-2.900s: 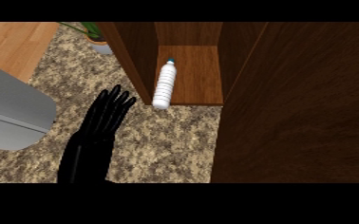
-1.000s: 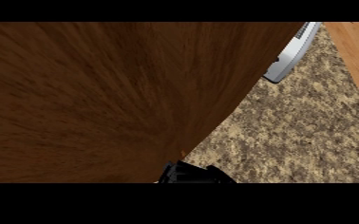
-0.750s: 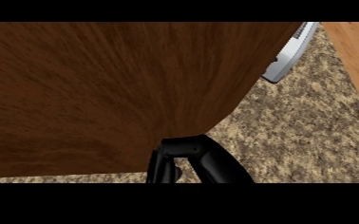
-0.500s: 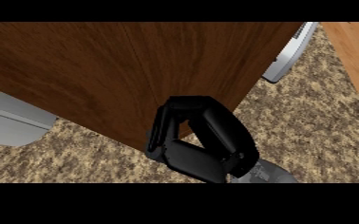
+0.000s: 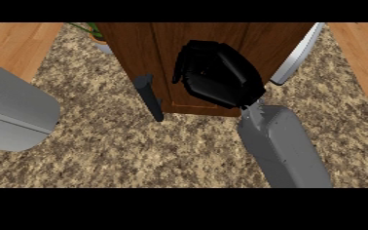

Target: Pick up the bottled water, place it into the cabinet and close the cabinet

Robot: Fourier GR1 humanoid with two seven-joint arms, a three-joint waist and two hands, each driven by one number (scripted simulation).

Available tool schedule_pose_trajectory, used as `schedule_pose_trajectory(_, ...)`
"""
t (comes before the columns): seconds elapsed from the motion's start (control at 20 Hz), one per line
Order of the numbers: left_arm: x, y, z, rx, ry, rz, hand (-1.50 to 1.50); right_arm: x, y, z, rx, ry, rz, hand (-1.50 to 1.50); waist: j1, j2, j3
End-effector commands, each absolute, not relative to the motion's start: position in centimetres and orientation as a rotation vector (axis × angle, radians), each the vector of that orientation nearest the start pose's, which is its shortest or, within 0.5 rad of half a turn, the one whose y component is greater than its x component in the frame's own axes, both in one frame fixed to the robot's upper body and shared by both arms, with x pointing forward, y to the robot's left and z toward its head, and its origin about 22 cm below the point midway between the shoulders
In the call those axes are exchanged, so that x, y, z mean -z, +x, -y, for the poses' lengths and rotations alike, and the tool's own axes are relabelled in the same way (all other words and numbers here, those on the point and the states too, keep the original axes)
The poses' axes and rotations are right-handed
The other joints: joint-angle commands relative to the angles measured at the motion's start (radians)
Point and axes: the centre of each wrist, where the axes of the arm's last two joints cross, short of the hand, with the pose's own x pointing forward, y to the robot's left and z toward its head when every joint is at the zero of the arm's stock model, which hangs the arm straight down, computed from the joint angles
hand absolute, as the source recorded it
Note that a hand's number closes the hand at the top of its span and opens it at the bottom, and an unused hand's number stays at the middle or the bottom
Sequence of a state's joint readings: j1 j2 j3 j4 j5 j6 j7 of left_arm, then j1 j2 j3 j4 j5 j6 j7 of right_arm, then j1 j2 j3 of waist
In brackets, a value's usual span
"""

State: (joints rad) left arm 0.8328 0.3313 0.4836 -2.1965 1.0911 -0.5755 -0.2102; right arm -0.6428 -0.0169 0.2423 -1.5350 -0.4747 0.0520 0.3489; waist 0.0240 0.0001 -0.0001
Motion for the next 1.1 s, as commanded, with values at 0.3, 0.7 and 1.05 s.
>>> schedule_pose_trajectory(0.3, -12.1, 2.8, -39.0, -0.223, -0.358, 1.975, -1.50, -17.4, 38.2, 11.3, -0.439, 0.759, 1.577, 1.50, 0.003, 0.004, 0.000)
schedule_pose_trajectory(0.7, -11.7, 2.6, -39.9, -0.232, -0.405, 1.983, -1.50, -16.4, 38.6, 8.5, -0.458, 0.771, 1.529, 1.50, 0.023, 0.008, 0.000)
schedule_pose_trajectory(1.05, -11.6, 3.0, -38.8, -0.225, -0.415, 1.972, -1.50, -16.6, 38.2, 7.5, -0.478, 0.835, 1.517, 1.50, 0.034, 0.009, 0.000)
